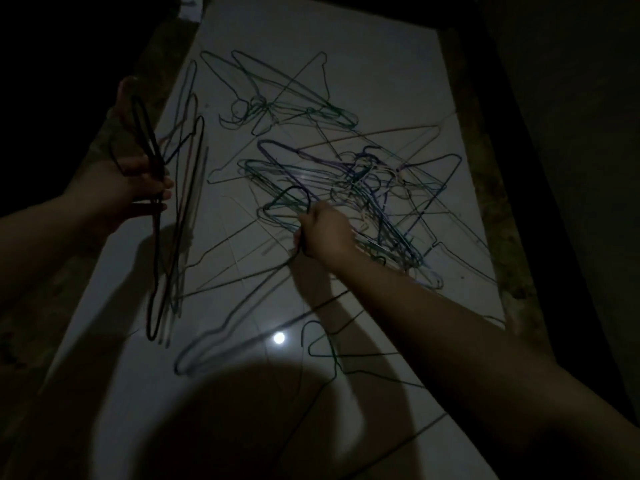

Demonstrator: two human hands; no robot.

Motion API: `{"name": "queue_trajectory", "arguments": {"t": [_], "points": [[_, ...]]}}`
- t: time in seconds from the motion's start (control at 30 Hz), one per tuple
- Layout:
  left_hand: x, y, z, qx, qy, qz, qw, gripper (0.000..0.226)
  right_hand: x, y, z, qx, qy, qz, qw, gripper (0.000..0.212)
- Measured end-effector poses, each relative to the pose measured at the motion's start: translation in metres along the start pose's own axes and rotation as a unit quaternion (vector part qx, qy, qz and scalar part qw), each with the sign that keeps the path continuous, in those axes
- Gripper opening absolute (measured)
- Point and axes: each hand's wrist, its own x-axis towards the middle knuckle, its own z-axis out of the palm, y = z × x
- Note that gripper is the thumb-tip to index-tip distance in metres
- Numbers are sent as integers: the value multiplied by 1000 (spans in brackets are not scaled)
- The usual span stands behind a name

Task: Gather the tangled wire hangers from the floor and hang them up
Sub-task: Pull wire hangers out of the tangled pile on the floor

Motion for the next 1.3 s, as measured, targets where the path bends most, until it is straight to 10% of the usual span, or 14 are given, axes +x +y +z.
{"name": "queue_trajectory", "arguments": {"t": [0.63, 1.3], "points": [[-1, -8, 4, 22, -23, 4, 999, 26, 4, -16, -73, 431, 91, -18, 898, 22], [-4, -9, -8, 47, 7, 23, 999, 29, 12, 7, -38, 430, 29, 13, 902, 32]]}}
